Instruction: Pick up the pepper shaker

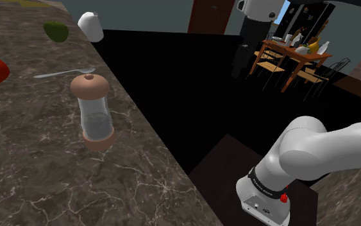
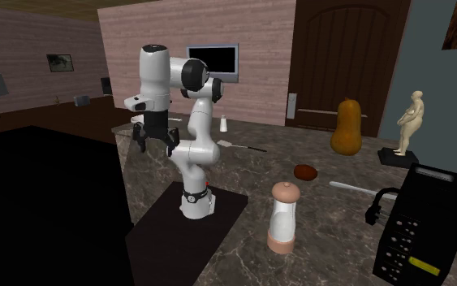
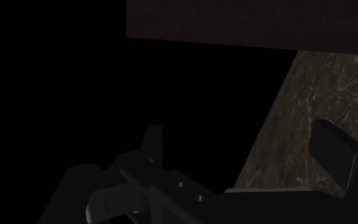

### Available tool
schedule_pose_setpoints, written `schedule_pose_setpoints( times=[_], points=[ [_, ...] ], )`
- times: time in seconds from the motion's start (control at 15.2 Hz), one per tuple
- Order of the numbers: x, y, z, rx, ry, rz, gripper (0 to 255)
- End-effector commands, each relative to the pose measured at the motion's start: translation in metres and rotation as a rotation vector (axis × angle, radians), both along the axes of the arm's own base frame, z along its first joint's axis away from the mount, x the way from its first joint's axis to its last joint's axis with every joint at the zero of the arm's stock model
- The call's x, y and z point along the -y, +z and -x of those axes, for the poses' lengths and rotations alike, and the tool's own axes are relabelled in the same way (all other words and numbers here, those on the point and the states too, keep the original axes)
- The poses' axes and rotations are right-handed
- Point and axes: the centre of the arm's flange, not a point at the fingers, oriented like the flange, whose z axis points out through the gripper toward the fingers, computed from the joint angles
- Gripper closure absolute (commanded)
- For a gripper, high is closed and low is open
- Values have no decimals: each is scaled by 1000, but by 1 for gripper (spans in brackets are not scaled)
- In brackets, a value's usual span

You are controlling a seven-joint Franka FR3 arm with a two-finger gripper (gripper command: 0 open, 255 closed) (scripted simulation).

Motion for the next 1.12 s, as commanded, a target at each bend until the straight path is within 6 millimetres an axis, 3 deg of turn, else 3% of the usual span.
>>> schedule_pose_setpoints(
  times=[0.0,1.06],
  points=[
    [0,0,0,0,0,0,0],
    [-191,12,-73,-21,-38,-49,0]
  ],
)
